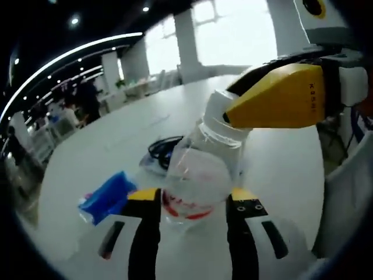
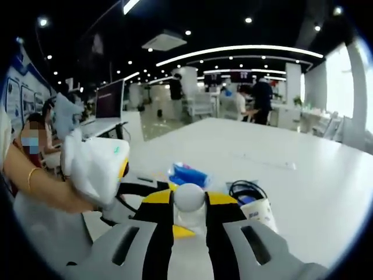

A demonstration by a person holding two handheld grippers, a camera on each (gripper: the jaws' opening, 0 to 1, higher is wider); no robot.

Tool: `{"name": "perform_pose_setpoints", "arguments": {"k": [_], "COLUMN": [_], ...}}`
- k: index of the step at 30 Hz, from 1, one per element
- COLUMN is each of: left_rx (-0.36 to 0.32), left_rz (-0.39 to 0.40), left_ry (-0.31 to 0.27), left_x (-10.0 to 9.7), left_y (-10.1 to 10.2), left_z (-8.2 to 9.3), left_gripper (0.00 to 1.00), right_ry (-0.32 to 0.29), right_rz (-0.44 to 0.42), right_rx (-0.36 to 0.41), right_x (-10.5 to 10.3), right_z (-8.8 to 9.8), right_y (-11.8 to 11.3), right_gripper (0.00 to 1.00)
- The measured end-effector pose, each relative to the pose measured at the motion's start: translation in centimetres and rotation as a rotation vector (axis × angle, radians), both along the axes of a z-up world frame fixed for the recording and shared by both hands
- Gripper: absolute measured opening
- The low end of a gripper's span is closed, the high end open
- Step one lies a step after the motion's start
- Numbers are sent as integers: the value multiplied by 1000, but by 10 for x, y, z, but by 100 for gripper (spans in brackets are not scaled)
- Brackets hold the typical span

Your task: Arrange the tabletop items into an orderly group along one side of the table until the central work area is clear of visible clutter.

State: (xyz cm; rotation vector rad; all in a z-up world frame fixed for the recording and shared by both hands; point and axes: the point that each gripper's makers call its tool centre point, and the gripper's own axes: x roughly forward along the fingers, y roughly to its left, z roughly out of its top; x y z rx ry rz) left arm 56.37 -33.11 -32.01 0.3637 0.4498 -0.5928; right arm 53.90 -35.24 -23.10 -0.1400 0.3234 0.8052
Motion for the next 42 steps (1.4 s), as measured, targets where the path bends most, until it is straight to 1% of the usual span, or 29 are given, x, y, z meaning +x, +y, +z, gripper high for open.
{"name": "perform_pose_setpoints", "arguments": {"k": [1,3,8,11,12,13,14,15,16,17,18,19,21,23,24,25,26,28,29,32,37,39,40,42], "left_rx": [-12,-11,-12,-25,-33,-54,-87,-119,-132,-176,-197,-218,-200,-195,-198,-202,-217,-212,-216,-268,-275,-265,-272,-283], "left_rz": [-3,2,10,23,38,49,67,84,88,102,116,131,119,126,139,153,200,205,227,300,320,322,331,359], "left_ry": [23,10,-11,-12,-13,-2,18,42,48,67,75,80,70,71,73,76,84,82,86,106,106,104,109,111], "left_x": [-1,2,2,3,4,5,4,4,4,4,4,4,4,5,5,5,5,6,6,8,9,9,9,11], "left_y": [-3,-2,-2,-1,0,1,1,2,2,2,3,4,4,4,4,6,9,11,13,19,20,20,20,22], "left_z": [-3,-2,-1,0,0,0,0,0,0,0,0,-1,-1,-1,-2,-2,-3,-3,-4,-5,-6,-6,-6,-6], "left_gripper": [40,39,38,38,37,37,37,37,37,37,37,37,37,36,36,36,36,36,35,35,35,35,35,35], "right_ry": [-1,-6,-19,-55,-59,-64,-71,-68,-64,-47,-42,-45,-54,-57,-43,-40,-36,-33,-33,-32,-40,-34,-27,5], "right_rz": [2,-3,-11,-3,-8,-15,-26,-55,-60,-71,-79,-87,-106,-101,-123,-128,-136,-147,-150,-162,-174,-188,-191,-204], "right_rx": [1,-1,-5,-8,-6,-6,-15,4,13,51,62,56,54,66,77,74,67,66,64,60,35,24,18,30], "right_x": [0,1,3,4,5,5,7,10,11,12,13,14,16,17,19,20,21,22,22,23,23,24,23,20], "right_z": [0,0,1,2,2,3,3,4,5,8,8,9,10,11,10,8,6,5,5,4,3,1,-1,-6], "right_y": [1,0,-1,0,-1,-2,-4,-8,-9,-11,-13,-18,-23,-25,-28,-29,-32,-34,-36,-40,-48,-54,-56,-60], "right_gripper": [20,20,20,21,21,24,28,37,43,47,49,50,55,61,65,68,70,75,77,85,98,99,99,99]}}
